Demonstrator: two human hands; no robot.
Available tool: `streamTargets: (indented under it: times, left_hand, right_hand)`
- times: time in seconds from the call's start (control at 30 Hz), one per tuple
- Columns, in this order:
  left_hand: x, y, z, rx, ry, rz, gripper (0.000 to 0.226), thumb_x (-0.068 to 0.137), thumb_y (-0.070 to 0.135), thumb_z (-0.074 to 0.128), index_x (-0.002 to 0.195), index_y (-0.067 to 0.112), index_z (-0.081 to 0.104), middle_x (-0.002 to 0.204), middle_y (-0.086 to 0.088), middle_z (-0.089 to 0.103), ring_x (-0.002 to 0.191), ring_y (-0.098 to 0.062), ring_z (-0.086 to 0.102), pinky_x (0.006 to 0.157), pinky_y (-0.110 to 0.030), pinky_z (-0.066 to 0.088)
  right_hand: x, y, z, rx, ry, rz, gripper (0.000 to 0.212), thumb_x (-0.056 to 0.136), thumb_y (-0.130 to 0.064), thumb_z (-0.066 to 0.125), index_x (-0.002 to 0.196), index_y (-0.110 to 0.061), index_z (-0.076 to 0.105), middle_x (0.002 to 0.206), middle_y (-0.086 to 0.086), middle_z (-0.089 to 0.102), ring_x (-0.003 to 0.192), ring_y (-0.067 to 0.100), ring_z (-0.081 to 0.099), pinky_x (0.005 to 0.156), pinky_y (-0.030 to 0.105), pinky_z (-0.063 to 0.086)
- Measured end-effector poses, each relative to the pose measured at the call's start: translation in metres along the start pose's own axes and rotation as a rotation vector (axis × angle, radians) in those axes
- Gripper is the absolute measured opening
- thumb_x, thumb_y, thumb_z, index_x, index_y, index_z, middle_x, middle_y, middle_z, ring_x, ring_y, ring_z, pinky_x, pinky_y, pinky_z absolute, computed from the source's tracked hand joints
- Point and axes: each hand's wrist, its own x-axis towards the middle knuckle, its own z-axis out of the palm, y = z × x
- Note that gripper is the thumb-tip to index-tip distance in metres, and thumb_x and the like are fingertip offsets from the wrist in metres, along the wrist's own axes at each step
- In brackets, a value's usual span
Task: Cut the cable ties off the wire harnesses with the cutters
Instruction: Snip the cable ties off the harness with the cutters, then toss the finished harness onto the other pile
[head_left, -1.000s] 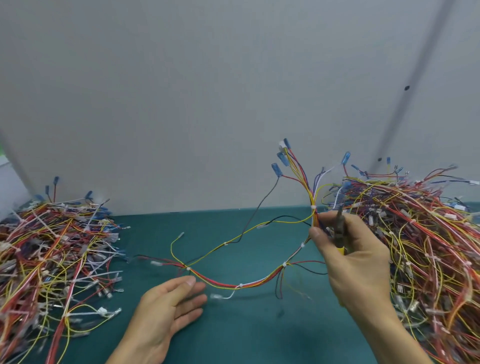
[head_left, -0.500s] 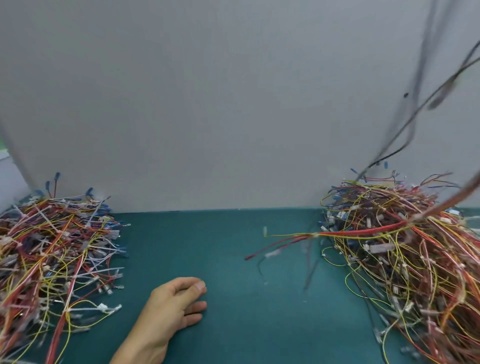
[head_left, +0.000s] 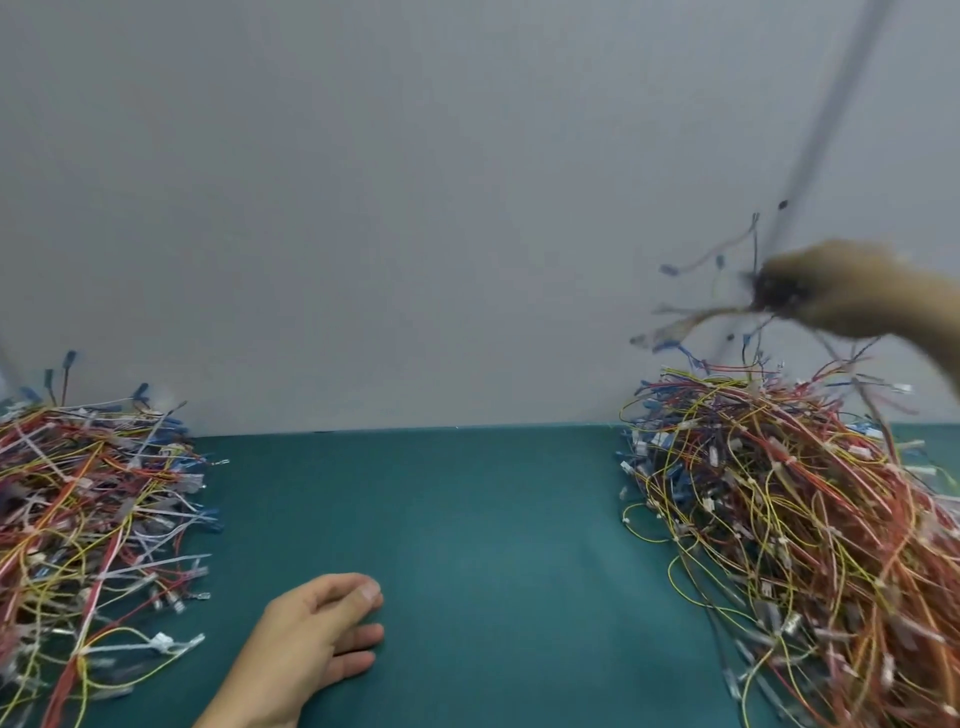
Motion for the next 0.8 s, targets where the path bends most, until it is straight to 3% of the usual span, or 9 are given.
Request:
streamTargets:
  times: [0.13,0.3,0.43,0.6,0.67,0.8]
  left_hand:
    - [0.003,0.0,0.0,-0.005,0.002,-0.014,0.012,0.085,0.014,0.069,0.094,0.007,0.069,0.084,-0.006,0.075,0.076,-0.03,0.072,0.062,-0.035,0.056]
    - [0.004,0.0,0.0,0.008,0.004,-0.016,0.012,0.084,0.014,0.071,0.094,0.007,0.07,0.083,-0.006,0.075,0.075,-0.029,0.073,0.059,-0.035,0.056]
    - [0.002,0.001,0.0,0.019,0.009,-0.01,0.01,0.085,0.014,0.07,0.092,0.008,0.071,0.084,-0.006,0.075,0.073,-0.028,0.073,0.058,-0.034,0.056]
    - [-0.003,0.003,0.002,0.036,0.021,-0.003,0.008,0.085,0.013,0.069,0.091,0.008,0.071,0.09,-0.011,0.074,0.071,-0.026,0.072,0.058,-0.034,0.056]
    - [-0.004,0.004,0.003,0.043,0.027,-0.002,0.009,0.086,0.013,0.069,0.092,0.007,0.07,0.093,-0.013,0.072,0.069,-0.025,0.07,0.059,-0.034,0.057]
    - [-0.008,0.006,0.004,0.055,0.031,0.004,0.007,0.087,0.013,0.068,0.09,0.006,0.07,0.093,-0.014,0.069,0.067,-0.021,0.068,0.058,-0.032,0.057]
  right_hand:
    - [-0.029,-0.006,0.062,-0.11,-0.136,0.113,0.012,0.094,-0.028,0.054,0.104,-0.024,0.059,0.092,0.005,0.06,0.091,0.027,0.054,0.083,0.039,0.046]
    - [-0.03,-0.004,0.1,-0.312,0.021,0.119,0.02,0.094,-0.024,0.05,0.109,-0.028,0.062,0.108,0.002,0.057,0.099,0.024,0.052,0.086,0.037,0.043]
    - [-0.025,-0.008,0.096,-0.361,-0.171,0.175,0.021,0.095,-0.021,0.043,0.101,-0.033,0.058,0.102,-0.005,0.061,0.097,0.02,0.052,0.085,0.036,0.044]
    - [-0.016,-0.008,0.088,-0.219,-0.373,0.196,0.018,0.089,-0.013,0.05,0.083,-0.03,0.054,0.086,-0.004,0.06,0.084,0.017,0.056,0.075,0.031,0.051]
    - [-0.015,-0.003,0.083,-0.111,-0.351,0.209,0.016,0.085,-0.012,0.056,0.085,-0.026,0.062,0.081,-0.003,0.062,0.08,0.02,0.057,0.074,0.032,0.05]
    - [-0.011,0.002,0.066,0.052,-0.064,0.209,0.03,0.072,0.005,0.062,0.095,-0.01,0.072,0.069,0.008,0.058,0.067,0.031,0.055,0.067,0.036,0.049]
